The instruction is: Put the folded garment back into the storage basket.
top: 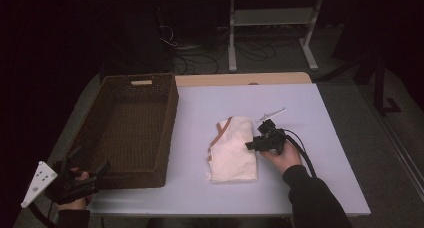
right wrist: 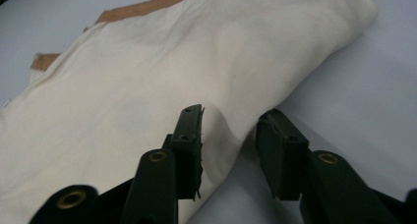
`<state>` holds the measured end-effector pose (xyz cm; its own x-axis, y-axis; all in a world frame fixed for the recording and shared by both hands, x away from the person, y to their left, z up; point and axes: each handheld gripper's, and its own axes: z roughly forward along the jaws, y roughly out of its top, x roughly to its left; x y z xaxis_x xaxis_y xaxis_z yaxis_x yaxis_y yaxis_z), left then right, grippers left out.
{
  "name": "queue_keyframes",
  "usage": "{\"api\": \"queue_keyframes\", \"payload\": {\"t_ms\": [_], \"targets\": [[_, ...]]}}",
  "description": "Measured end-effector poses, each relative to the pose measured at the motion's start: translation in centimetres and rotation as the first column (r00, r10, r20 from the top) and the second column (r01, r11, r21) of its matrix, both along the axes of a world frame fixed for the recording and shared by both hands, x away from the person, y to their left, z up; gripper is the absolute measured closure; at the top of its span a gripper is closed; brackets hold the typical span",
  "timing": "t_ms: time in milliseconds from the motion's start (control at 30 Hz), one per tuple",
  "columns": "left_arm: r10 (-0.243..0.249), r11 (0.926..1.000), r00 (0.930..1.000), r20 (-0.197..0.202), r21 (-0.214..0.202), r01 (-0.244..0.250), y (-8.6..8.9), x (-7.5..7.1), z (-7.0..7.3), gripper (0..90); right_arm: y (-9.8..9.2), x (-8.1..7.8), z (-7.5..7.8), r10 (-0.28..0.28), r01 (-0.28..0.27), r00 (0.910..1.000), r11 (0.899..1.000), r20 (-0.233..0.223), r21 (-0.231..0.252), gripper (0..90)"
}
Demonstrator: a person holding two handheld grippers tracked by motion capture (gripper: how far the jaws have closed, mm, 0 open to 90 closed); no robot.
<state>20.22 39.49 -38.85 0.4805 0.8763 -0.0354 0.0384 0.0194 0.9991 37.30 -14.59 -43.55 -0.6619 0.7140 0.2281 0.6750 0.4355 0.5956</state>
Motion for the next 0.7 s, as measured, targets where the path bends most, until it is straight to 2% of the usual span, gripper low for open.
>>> {"api": "queue_keyframes", "payload": {"t_ms": [133,233,400,533,700], "targets": [[-0.002,1.0000,1.0000,0.000,0.001,0.002,0.02,0.00,0.00,0.0,0.32,0.00,0.05,-0.036,0.037,0.9992,0.999,0.017,-0.012,74.0],[-0.002,1.0000,1.0000,0.001,0.001,0.002,0.01,0.00,0.00,0.0,0.50,0.00,0.01,-0.043,0.043,0.9989,0.999,0.018,-0.008,84.2],[-0.003,1.0000,1.0000,0.001,0.001,0.003,0.02,-0.01,0.01,0.0,0.83,-0.11,-0.03,-0.064,0.064,0.9978,0.998,0.020,-0.028,86.0],[-0.004,1.0000,1.0000,0.001,0.000,0.004,0.03,-0.01,0.00,0.0,0.74,-0.15,0.09,-0.072,0.073,0.9972,0.997,0.018,-0.014,86.4],[-0.005,1.0000,1.0000,0.001,-0.003,0.005,0.04,-0.02,0.01,0.0,0.67,-0.34,0.64,-0.080,0.080,0.9958,0.997,0.043,0.000,86.6]]}}
